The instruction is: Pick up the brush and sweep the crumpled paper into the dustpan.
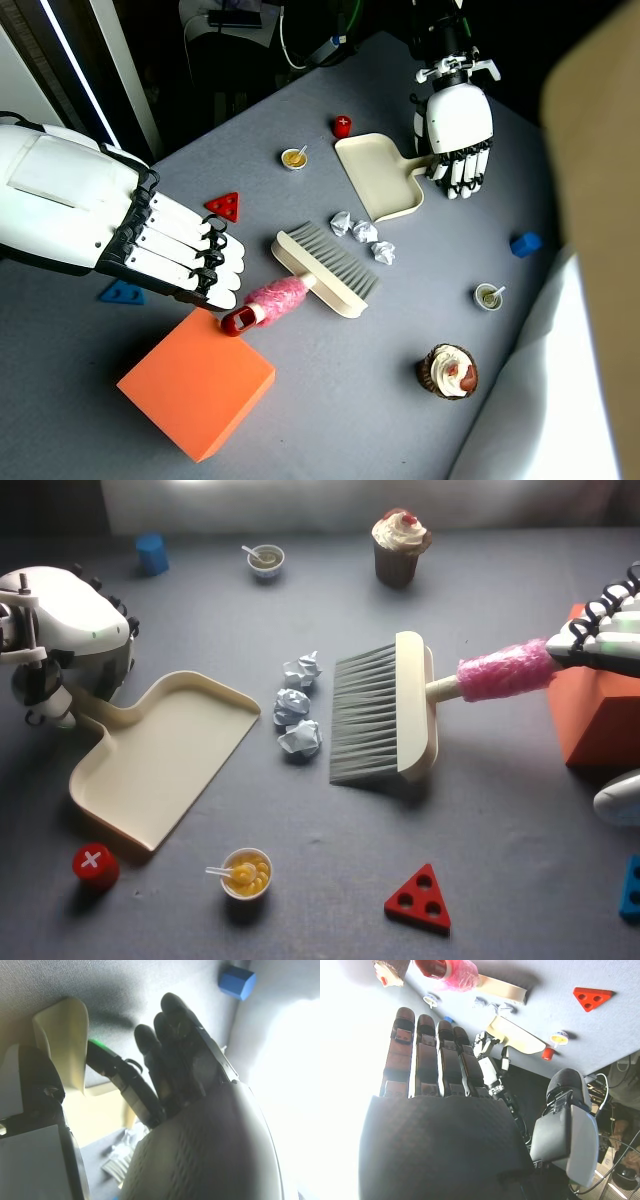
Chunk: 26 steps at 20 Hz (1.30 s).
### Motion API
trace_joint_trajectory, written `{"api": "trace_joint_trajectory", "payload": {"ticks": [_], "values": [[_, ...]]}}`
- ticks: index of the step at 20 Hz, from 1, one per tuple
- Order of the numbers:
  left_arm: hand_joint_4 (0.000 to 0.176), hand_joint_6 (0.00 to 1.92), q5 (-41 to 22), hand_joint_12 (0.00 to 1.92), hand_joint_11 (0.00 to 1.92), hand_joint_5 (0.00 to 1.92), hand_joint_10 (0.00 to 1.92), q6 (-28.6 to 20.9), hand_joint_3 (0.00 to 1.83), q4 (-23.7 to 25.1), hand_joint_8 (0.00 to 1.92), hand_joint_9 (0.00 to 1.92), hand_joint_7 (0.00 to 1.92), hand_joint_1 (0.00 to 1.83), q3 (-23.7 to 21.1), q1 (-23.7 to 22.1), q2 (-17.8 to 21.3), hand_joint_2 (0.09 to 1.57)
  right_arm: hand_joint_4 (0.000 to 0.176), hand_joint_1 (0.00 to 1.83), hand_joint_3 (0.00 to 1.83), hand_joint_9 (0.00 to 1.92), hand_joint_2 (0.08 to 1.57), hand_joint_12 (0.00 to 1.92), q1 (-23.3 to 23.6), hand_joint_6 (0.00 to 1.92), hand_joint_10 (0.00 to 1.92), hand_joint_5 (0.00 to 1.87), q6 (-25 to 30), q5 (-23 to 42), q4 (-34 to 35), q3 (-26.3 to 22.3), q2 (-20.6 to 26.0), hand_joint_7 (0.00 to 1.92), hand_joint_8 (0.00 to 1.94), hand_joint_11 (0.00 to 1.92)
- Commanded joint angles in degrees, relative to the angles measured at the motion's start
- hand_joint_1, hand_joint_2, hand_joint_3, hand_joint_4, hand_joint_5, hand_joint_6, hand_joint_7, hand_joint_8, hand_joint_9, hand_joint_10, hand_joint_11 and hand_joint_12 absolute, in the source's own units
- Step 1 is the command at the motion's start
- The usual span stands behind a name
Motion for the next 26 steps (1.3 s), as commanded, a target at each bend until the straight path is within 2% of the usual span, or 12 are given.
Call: {"api": "trace_joint_trajectory", "payload": {"ticks": [1,7,10,19,23,26], "values": [[0.0,0.59,-0.71,0.05,0.58,1.2,0.01,0.4,0.0,-0.02,0.01,0.54,0.7,1.19,0.22,0.09,0.32,1.02,0.0,0.0,0.0,0.14,0.98,0.0,1.01,0.0,0.0,0.11,0.22,-4.44,-0.36,0.21,0.66,0.13,0.0,0.19],[0.0,0.49,-0.7,0.03,0.55,1.26,0.01,0.42,0.0,-0.02,0.01,0.54,0.72,1.2,0.28,0.08,0.34,1.01,0.0,0.0,0.0,0.17,0.98,0.01,1.02,0.01,0.01,0.14,0.26,-4.52,-0.35,0.17,0.66,0.15,0.01,0.21],[0.0,0.49,-0.68,0.0,0.49,1.26,0.0,0.42,0.0,-0.02,0.0,0.53,0.69,1.2,0.35,0.07,0.35,1.01,0.0,0.0,0.0,0.17,0.98,0.01,1.02,0.0,0.01,0.13,0.27,-4.57,-0.35,0.16,0.66,0.15,0.0,0.21],[0.0,0.57,-0.93,0.0,0.47,1.21,0.01,0.41,0.0,-0.51,0.0,0.5,0.66,1.19,0.71,-0.17,0.35,1.02,0.0,0.0,0.0,0.16,0.98,0.0,1.03,0.0,0.0,0.13,0.37,-4.57,-0.35,0.12,0.66,0.15,0.0,0.21],[0.0,0.52,-1.11,0.01,0.49,1.25,0.01,0.42,0.0,-0.51,0.0,0.56,0.71,1.19,1.1,-0.67,0.37,1.01,0.0,0.0,0.0,0.1,0.97,0.0,1.03,0.0,0.0,0.08,0.38,-4.58,-0.35,0.08,0.66,0.09,0.0,0.14],[0.0,0.5,-1.13,0.01,0.49,1.25,0.0,0.41,0.0,-0.52,0.0,0.55,0.7,1.19,1.34,-0.67,0.38,1.01,0.0,0.0,0.0,0.16,0.98,0.02,1.03,0.0,0.01,0.13,0.38,-4.6,-0.35,0.1,0.66,0.15,0.01,0.2]]}}
